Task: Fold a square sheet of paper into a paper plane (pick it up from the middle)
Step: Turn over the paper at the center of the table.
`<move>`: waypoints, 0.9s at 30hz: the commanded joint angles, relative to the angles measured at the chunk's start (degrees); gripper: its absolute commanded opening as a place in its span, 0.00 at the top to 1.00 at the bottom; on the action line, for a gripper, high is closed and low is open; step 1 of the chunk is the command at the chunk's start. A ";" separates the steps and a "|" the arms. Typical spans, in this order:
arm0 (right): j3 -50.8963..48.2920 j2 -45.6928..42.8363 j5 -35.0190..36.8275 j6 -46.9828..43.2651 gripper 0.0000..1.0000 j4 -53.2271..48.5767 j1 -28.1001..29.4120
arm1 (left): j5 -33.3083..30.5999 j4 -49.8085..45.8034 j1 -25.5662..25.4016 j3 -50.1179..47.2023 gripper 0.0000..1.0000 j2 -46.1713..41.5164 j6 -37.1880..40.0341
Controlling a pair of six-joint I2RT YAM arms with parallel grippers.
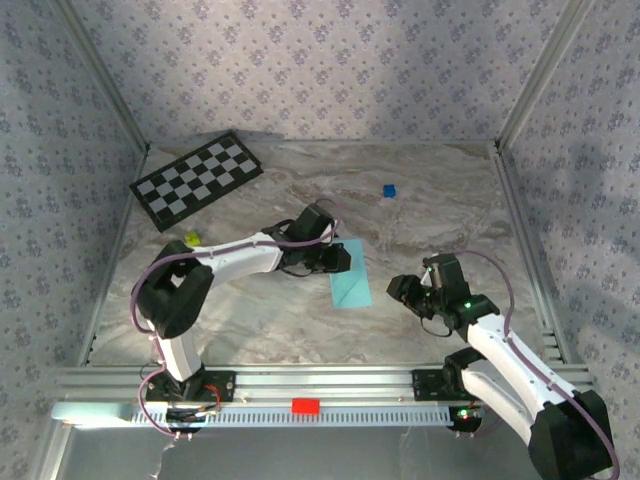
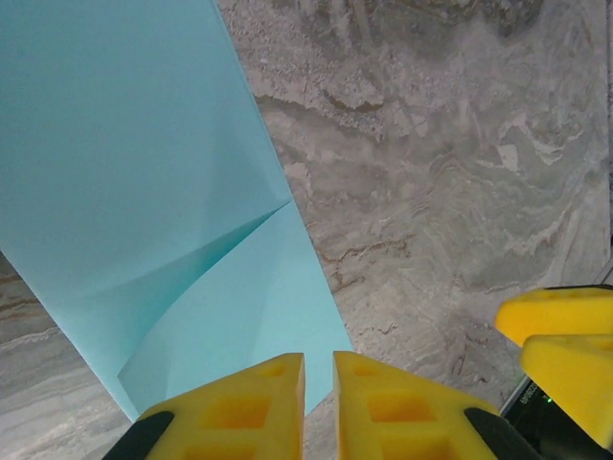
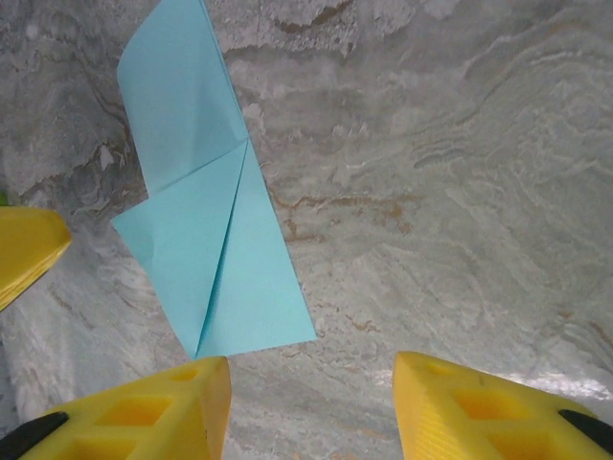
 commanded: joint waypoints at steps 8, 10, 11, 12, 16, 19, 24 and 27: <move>-0.41 0.62 -3.95 2.51 0.52 -1.25 0.28 | 2.72 -2.74 0.55 3.16 0.87 4.38 2.00; -0.14 1.94 -5.25 2.98 0.52 -0.79 0.25 | 2.85 -2.74 0.53 3.49 0.87 5.05 2.06; 0.14 2.81 -5.85 3.11 0.53 -0.54 0.28 | 2.79 -2.79 0.60 3.66 0.87 5.51 2.08; 0.50 3.78 -6.52 3.08 0.53 -0.30 0.29 | 2.85 -2.81 0.64 3.76 0.88 5.89 2.13; 2.61 8.61 -9.35 2.33 0.57 0.22 0.48 | 2.81 -2.83 0.61 3.94 0.88 7.59 2.35; 4.01 11.85 -10.26 1.99 0.59 0.35 0.97 | 2.01 -2.91 0.64 3.85 0.89 8.75 2.52; 5.69 15.56 -10.19 2.14 0.62 1.43 2.38 | 0.86 -2.89 0.71 2.53 0.90 9.55 2.69; 6.99 17.74 -9.56 2.43 0.64 2.07 3.47 | 0.59 -2.45 0.73 1.27 0.92 9.58 2.76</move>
